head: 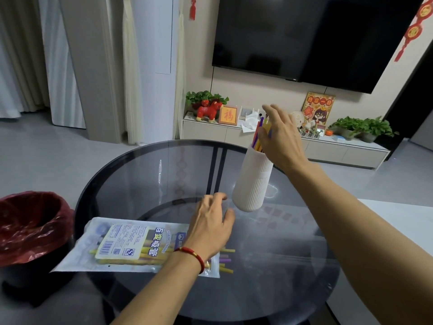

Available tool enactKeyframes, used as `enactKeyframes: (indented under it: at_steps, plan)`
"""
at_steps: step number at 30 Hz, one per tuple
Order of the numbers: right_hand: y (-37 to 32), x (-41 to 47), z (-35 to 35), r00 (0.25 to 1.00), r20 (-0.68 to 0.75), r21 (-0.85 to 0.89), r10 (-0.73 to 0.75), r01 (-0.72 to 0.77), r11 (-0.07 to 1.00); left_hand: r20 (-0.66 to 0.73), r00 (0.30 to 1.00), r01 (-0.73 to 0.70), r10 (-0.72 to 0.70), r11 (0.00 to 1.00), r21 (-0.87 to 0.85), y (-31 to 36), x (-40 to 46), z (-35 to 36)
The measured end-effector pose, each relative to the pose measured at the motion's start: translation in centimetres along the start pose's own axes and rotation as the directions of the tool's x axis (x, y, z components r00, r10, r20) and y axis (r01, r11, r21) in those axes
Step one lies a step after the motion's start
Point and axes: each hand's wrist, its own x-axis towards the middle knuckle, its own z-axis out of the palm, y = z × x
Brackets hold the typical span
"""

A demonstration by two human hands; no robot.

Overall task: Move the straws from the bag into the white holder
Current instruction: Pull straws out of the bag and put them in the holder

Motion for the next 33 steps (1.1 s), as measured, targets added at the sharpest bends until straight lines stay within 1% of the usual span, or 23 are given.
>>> enactKeyframes:
  at_steps: [3,4,6,8,10,11,13,15,17,19,21,23,24,27,30,33]
  plan:
    - [0.2,0.1,0.2,0.995,0.104,-0.022,-0.001,0.004,1.000,0.037,0.999,-0.013,0.010,0.997,0.070,-0.2,0.1,-0.1]
    - [0.1,0.1,0.1,0.994,0.108,-0.017,-0.015,0.017,1.000,0.072,0.997,-0.020,0.011,0.992,0.123,-0.3,0.0,-0.1]
    - [-0.1,0.0,-0.3,0.999,0.019,0.009,-0.036,0.035,0.999,0.153,0.988,-0.065,0.024,0.960,0.271,-0.7,0.0,-0.3]
    - [-0.4,-0.7,-0.7,0.989,-0.123,0.017,-0.078,0.081,0.997,0.236,0.972,-0.110,0.014,0.910,0.399,-1.1,-0.2,-0.9]
    - [-0.5,-2.3,-0.9,0.965,-0.218,0.033,-0.144,0.155,0.987,0.347,0.935,-0.108,-0.074,0.872,0.478,-1.7,-0.8,-1.6]
    - [-0.7,-3.4,-0.8,0.960,-0.225,0.059,-0.168,0.185,0.981,0.403,0.906,-0.109,-0.128,0.850,0.515,-2.1,-1.3,-2.0]
    - [-0.8,-6.4,-0.1,0.972,-0.160,0.154,-0.171,0.195,0.969,0.482,0.851,-0.140,-0.207,0.797,0.588,-3.1,-2.4,-2.8]
    - [-1.0,-10.2,1.1,0.993,-0.042,0.242,-0.110,0.117,0.963,0.529,0.809,-0.166,-0.257,0.762,0.625,-3.7,-3.3,-3.6]
    - [-0.8,-14.0,2.8,0.997,0.078,0.274,-0.028,0.005,0.962,0.551,0.792,-0.192,-0.264,0.749,0.634,-3.7,-3.6,-4.1]
    - [-0.3,-17.0,4.4,0.973,0.230,0.261,0.027,-0.088,0.961,0.556,0.798,-0.227,-0.230,0.741,0.632,-3.5,-3.6,-4.1]
    - [0.5,-19.0,5.8,0.925,0.380,0.226,0.030,-0.124,0.966,0.560,0.802,-0.252,-0.205,0.735,0.630,-3.4,-3.4,-4.0]
    - [1.0,-20.0,6.5,0.880,0.473,0.209,0.036,-0.152,0.966,0.572,0.799,-0.274,-0.187,0.733,0.623,-3.6,-3.1,-3.8]
    - [1.1,-20.4,6.7,0.867,0.497,0.214,0.041,-0.168,0.962,0.576,0.798,-0.283,-0.179,0.732,0.620,-3.7,-3.0,-3.7]
    - [0.9,-20.8,6.8,0.860,0.509,0.281,0.036,-0.206,0.937,0.572,0.803,-0.293,-0.166,0.726,0.622,-3.9,-2.5,-3.4]
    - [0.2,-20.9,6.5,0.837,0.547,0.374,0.027,-0.273,0.886,0.513,0.851,-0.313,-0.112,0.676,0.667,-3.6,-2.3,-2.8]
    - [-0.7,-21.3,6.4,0.791,0.611,0.462,0.006,-0.363,0.809,0.434,0.901,-0.330,0.008,0.663,0.672,-3.2,-2.4,-2.1]
